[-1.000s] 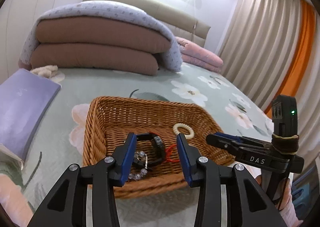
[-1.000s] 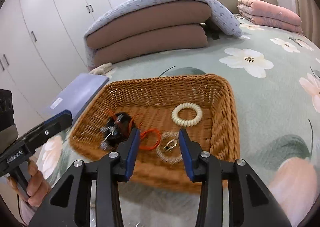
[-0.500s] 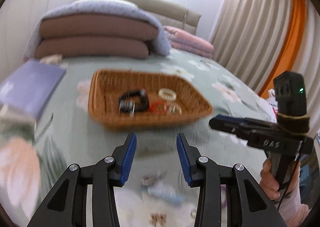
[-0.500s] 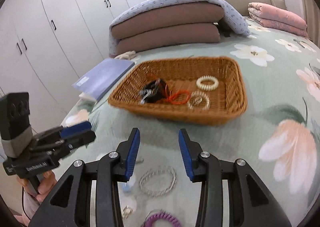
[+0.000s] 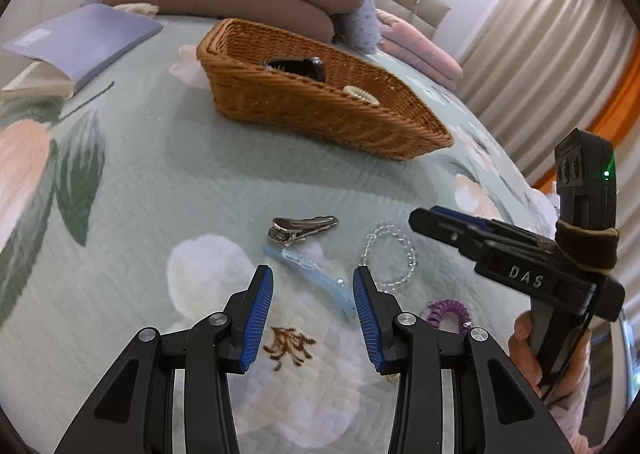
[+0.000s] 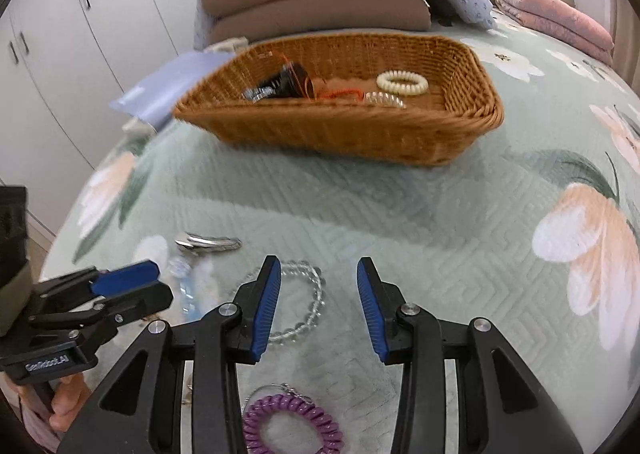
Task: Organize jewelry
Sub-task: 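Grasp the blue hair clip with the left tool while the right tool grasps the clear bead bracelet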
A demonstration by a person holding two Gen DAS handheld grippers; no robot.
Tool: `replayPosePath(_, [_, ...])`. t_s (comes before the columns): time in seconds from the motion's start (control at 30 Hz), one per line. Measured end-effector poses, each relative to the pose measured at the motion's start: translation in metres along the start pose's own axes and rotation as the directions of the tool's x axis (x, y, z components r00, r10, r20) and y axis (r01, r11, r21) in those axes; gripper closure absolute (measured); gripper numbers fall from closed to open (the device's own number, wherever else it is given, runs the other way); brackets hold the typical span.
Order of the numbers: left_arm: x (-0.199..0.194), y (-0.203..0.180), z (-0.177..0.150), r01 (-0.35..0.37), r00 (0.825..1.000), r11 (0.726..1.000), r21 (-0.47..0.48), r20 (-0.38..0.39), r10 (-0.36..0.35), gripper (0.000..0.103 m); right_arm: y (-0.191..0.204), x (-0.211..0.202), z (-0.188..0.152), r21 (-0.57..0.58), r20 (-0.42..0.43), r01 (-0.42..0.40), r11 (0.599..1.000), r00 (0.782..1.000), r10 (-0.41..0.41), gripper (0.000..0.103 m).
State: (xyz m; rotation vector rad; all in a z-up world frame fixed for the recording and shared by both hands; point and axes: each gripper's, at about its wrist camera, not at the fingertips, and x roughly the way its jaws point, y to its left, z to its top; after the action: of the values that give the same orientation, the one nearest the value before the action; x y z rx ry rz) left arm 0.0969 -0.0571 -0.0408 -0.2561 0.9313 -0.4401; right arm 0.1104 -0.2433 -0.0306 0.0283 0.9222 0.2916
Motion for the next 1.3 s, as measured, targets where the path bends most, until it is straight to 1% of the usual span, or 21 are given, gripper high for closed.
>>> replayPosePath(0.07, [0.003, -0.003, -0.001, -0.014, 1.000, 1.000, 0.001, 0.009, 0.014, 0.060, 0.005, 0.003, -0.001, -0.021, -0.004, 0.028, 0.999, 1.000, -0.028, 0.060])
replayPosePath(0.1, [0.006, -0.005, -0.002, -0.019, 1.000, 1.000, 0.001, 0.007, 0.019, 0.060, 0.009, 0.005, -0.002, -0.041, -0.005, 0.046, 0.998, 0.999, -0.046, 0.062])
replayPosePath(0.13, [0.009, -0.007, -0.002, -0.025, 1.000, 1.000, 0.003, 0.004, 0.025, 0.060, 0.011, 0.007, -0.003, -0.054, -0.008, 0.053, 0.997, 0.999, -0.053, 0.066])
replayPosePath(0.2, [0.012, -0.009, -0.001, -0.041, 0.999, 0.999, 0.009, 0.012, 0.041, 0.060, 0.016, 0.010, -0.005, -0.078, -0.018, 0.070, 0.994, 0.997, -0.071, 0.070])
replayPosePath(0.3, [0.016, -0.014, 0.001, -0.065, 0.998, 0.998, 0.018, 0.016, 0.065, 0.060, 0.019, 0.015, -0.006, -0.105, -0.026, 0.117, 0.987, 0.992, -0.121, 0.080])
replayPosePath(0.37, [0.019, -0.018, 0.001, -0.087, 0.996, 0.996, 0.033, 0.015, 0.087, 0.060, 0.018, 0.015, -0.006, -0.111, -0.029, 0.128, 0.986, 0.991, -0.132, 0.084])
replayPosePath(0.4, [0.020, -0.019, 0.001, -0.097, 0.995, 0.994, 0.043, 0.015, 0.096, 0.060, 0.018, 0.014, -0.006, -0.113, -0.030, 0.134, 0.984, 0.990, -0.138, 0.089])
replayPosePath(0.43, [0.020, -0.021, 0.001, -0.104, 0.995, 0.993, 0.050, 0.015, 0.103, 0.060, 0.017, 0.014, -0.006, -0.116, -0.031, 0.139, 0.983, 0.989, -0.144, 0.091])
replayPosePath(0.53, [0.023, -0.025, 0.000, -0.134, 0.991, 0.987, 0.088, 0.003, 0.135, 0.061, 0.012, 0.012, -0.005, -0.114, -0.028, 0.167, 0.979, 0.985, -0.171, 0.092])
replayPosePath(0.6, [0.023, -0.032, -0.002, -0.181, 0.983, 0.970, 0.160, 0.001, 0.183, 0.064, 0.007, 0.010, -0.005, -0.104, -0.025, 0.199, 0.974, 0.979, -0.203, 0.092])
replayPosePath(0.67, [0.021, -0.037, -0.006, -0.212, 0.976, 0.949, 0.234, -0.002, 0.219, 0.065, -0.003, 0.008, -0.004, -0.073, -0.028, 0.188, 0.980, 0.981, -0.190, 0.092])
replayPosePath(0.77, [0.012, -0.035, -0.009, -0.200, 0.977, 0.938, 0.283, -0.019, 0.214, 0.065, -0.011, 0.006, -0.002, -0.042, -0.033, 0.158, 0.987, 0.987, -0.159, 0.092])
replayPosePath(0.9, [0.005, -0.021, -0.006, -0.163, 0.982, 0.947, 0.276, -0.045, 0.182, 0.064, -0.010, 0.006, -0.002, -0.044, -0.034, 0.162, 0.986, 0.986, -0.163, 0.092])
replayPosePath(0.97, [0.005, -0.016, -0.006, -0.173, 0.979, 0.946, 0.275, -0.057, 0.195, 0.065, -0.009, 0.006, -0.003, -0.049, -0.034, 0.165, 0.985, 0.985, -0.167, 0.091])
replayPosePath(1.07, [0.003, -0.014, -0.008, -0.159, 0.981, 0.949, 0.274, -0.062, 0.182, 0.065, -0.008, 0.008, -0.003, -0.056, -0.032, 0.172, 0.984, 0.984, -0.174, 0.091])
replayPosePath(1.17, [0.003, -0.017, -0.010, -0.173, 0.978, 0.943, 0.285, -0.065, 0.198, 0.065, -0.008, 0.009, -0.004, -0.053, -0.030, 0.170, 0.984, 0.985, -0.171, 0.091])
replayPosePath(1.3, [-0.001, -0.017, -0.011, -0.158, 0.981, 0.948, 0.277, -0.066, 0.183, 0.065, -0.007, 0.011, -0.004, -0.057, -0.030, 0.178, 0.982, 0.983, -0.180, 0.091])
